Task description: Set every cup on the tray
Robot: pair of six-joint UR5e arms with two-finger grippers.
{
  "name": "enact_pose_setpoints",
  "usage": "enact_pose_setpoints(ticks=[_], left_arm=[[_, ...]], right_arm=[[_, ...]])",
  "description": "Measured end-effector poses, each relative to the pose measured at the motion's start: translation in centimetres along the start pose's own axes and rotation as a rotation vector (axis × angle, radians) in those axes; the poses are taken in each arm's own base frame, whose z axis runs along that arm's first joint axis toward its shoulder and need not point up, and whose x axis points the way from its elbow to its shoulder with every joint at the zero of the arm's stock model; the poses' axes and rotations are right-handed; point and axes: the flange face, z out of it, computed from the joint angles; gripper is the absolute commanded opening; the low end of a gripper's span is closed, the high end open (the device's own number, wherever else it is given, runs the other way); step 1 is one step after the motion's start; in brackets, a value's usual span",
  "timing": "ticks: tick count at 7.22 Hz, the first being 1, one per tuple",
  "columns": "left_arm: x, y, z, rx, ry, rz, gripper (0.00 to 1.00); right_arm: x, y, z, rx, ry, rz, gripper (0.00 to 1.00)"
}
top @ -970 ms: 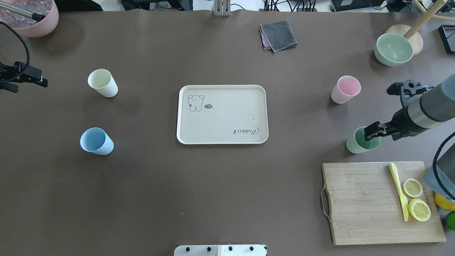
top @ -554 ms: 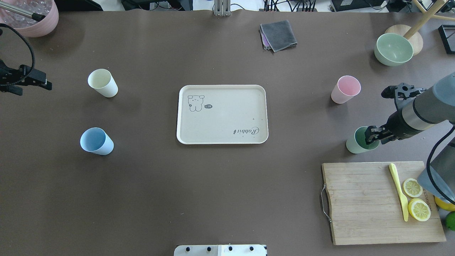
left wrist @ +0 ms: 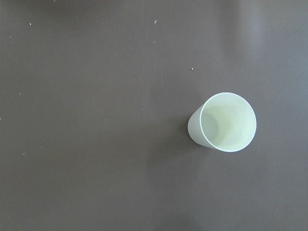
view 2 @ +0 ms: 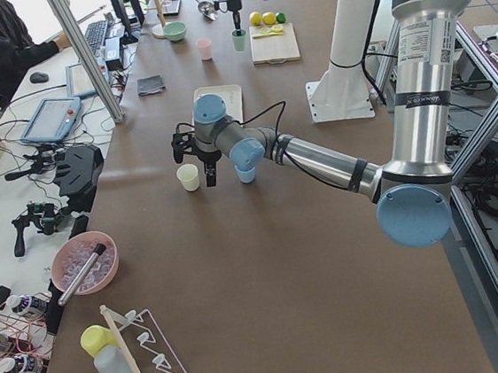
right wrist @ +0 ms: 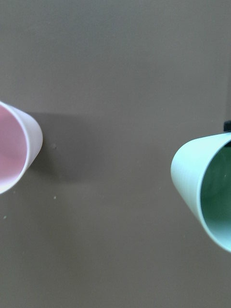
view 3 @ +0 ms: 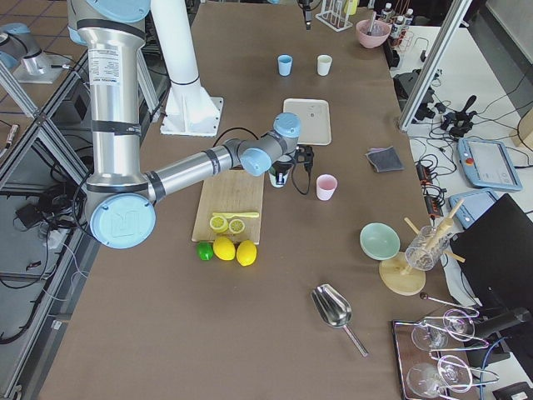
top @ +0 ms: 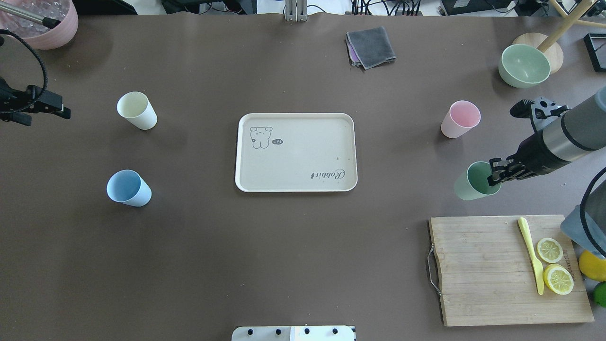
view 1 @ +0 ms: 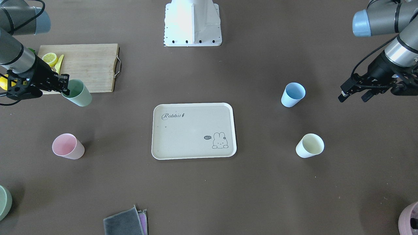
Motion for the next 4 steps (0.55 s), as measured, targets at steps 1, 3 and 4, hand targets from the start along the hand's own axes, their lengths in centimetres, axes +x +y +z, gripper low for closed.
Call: enact_pose_setpoints(ticks=[1, 3, 4], left_arm=[[0.5, 0.5, 0.8, -0.002, -0.010, 0.008, 0.98], [3.0, 2.8, 3.5, -0.023, -0.005, 0.011, 0.98], [4.2, 4.1, 5.0, -0.033, -0.002, 0.022, 0.98]], right_arm=[[-1.3, -1.0, -2.3, 0.009, -0.054, 0.023, 0.00], [-4.4, -2.5, -4.8, 0.031, -0.113, 0.069, 0.00], [-5.9, -3.0, -5.3, 0.036, -0.127, 0.079, 0.00]])
